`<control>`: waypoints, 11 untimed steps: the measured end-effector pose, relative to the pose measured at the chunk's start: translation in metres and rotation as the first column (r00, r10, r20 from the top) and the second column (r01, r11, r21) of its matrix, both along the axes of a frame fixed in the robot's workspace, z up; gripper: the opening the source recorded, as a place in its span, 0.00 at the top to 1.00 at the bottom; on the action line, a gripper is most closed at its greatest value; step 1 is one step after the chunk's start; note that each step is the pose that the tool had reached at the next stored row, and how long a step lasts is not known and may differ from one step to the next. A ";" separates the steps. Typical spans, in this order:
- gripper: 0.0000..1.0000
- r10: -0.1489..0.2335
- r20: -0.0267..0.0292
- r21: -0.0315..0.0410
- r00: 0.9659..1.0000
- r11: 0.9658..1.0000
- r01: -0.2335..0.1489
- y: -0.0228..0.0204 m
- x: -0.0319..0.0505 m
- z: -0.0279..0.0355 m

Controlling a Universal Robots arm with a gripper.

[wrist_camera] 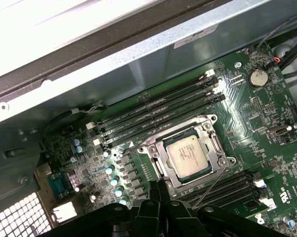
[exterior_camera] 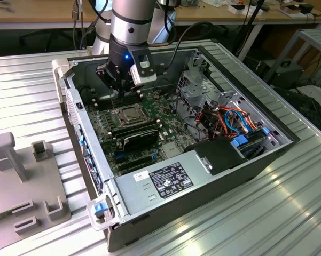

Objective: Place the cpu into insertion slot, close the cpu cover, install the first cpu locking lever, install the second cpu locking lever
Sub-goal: 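Install the first cpu locking lever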

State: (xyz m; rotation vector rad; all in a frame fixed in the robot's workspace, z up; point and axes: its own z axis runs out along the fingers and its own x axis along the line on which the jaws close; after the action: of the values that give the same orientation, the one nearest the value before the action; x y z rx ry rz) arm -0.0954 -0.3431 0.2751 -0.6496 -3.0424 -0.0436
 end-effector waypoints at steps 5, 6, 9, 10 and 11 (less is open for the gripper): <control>0.89 0.000 0.000 0.000 1.000 1.000 0.000 -0.0001 0.0000 0.0000; 0.89 0.000 0.000 0.000 1.000 1.000 0.000 -0.0001 0.0000 0.0000; 0.89 0.001 0.000 0.000 1.000 1.000 -0.001 -0.0004 -0.0015 0.0000; 0.89 0.002 0.000 0.000 1.000 1.000 -0.002 -0.0007 -0.0020 0.0000; 0.89 0.007 0.000 0.000 1.000 1.000 -0.007 -0.0013 -0.0034 0.0000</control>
State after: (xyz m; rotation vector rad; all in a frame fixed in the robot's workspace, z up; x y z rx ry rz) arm -0.0987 -0.3444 0.2751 -0.6389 -3.0447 -0.0435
